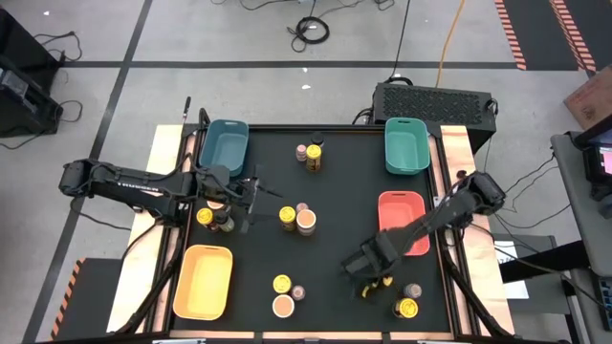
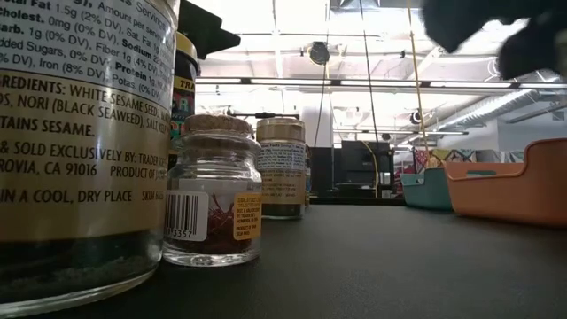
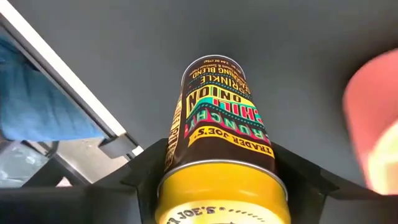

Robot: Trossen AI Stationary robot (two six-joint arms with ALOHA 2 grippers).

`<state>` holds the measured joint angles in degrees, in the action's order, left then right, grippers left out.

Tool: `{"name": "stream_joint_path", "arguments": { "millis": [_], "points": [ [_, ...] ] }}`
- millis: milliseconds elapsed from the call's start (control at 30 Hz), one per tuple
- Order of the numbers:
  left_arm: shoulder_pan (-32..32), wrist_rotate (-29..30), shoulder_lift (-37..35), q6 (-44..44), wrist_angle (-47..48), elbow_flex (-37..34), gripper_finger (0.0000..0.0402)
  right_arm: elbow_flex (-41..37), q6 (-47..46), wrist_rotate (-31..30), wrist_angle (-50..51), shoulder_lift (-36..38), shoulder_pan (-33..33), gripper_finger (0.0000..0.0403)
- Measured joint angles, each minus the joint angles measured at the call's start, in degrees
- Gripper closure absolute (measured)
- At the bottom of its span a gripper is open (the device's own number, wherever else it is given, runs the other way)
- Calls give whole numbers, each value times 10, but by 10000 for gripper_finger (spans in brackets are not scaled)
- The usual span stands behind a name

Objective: Sort spices by type
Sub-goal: Put the yellow spice bottle into the green bin

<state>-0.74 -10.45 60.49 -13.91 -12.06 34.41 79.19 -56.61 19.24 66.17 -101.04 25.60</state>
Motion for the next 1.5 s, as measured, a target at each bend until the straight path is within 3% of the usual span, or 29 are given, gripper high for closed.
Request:
{"name": "stream_joint_path", "arguments": {
  "millis": [400, 567, 767, 933, 1233, 1500],
  "points": [
    [0, 5, 0, -1, 7, 0, 112, 0, 213, -8, 29, 74, -183, 183],
    [-2, 5, 0, -5, 6, 0, 112, 24, 302, -76, 79, 109, -270, 182],
    [-21, 6, 0, -4, 5, 0, 112, 112, 397, -188, 167, 118, -389, 182],
    [-40, 6, -2, 0, 5, 0, 112, 156, 460, -194, 167, 117, -509, 182],
    [-65, 6, -3, 15, 10, 20, 112, 159, 488, -198, 171, 92, -732, 181],
    [-88, 6, -3, 0, 24, 20, 112, 159, 507, -197, 166, 12, -838, 181]
  ]
}}
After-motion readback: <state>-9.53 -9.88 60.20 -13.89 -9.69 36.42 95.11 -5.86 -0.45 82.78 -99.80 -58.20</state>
